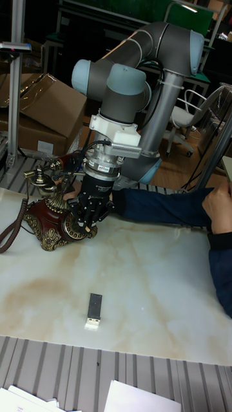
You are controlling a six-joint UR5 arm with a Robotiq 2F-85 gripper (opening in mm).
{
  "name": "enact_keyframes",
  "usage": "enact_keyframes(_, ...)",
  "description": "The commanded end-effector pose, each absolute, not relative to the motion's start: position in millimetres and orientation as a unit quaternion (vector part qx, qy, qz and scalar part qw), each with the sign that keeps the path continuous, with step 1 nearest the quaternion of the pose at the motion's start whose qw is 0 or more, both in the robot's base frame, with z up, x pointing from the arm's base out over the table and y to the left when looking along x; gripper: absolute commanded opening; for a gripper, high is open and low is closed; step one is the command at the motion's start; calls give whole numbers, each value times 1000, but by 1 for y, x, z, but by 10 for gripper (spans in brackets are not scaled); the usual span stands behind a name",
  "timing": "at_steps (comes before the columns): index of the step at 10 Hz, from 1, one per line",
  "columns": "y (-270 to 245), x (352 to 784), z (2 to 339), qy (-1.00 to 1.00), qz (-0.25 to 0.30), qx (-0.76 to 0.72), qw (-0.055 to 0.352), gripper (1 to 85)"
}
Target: Dial a number on an old rotary phone
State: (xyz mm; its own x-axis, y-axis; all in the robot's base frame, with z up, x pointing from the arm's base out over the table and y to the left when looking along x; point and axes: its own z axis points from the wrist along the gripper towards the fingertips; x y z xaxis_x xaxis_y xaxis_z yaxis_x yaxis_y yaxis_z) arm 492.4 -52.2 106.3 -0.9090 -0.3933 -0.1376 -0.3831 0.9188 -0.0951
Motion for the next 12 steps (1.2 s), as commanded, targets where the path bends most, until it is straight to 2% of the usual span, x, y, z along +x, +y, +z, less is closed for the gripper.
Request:
enact_keyframes(1,-46,487,106,979,-18,-186,81,20)
enact_keyframes(12,-54,490,108,977,-32,-195,82,20)
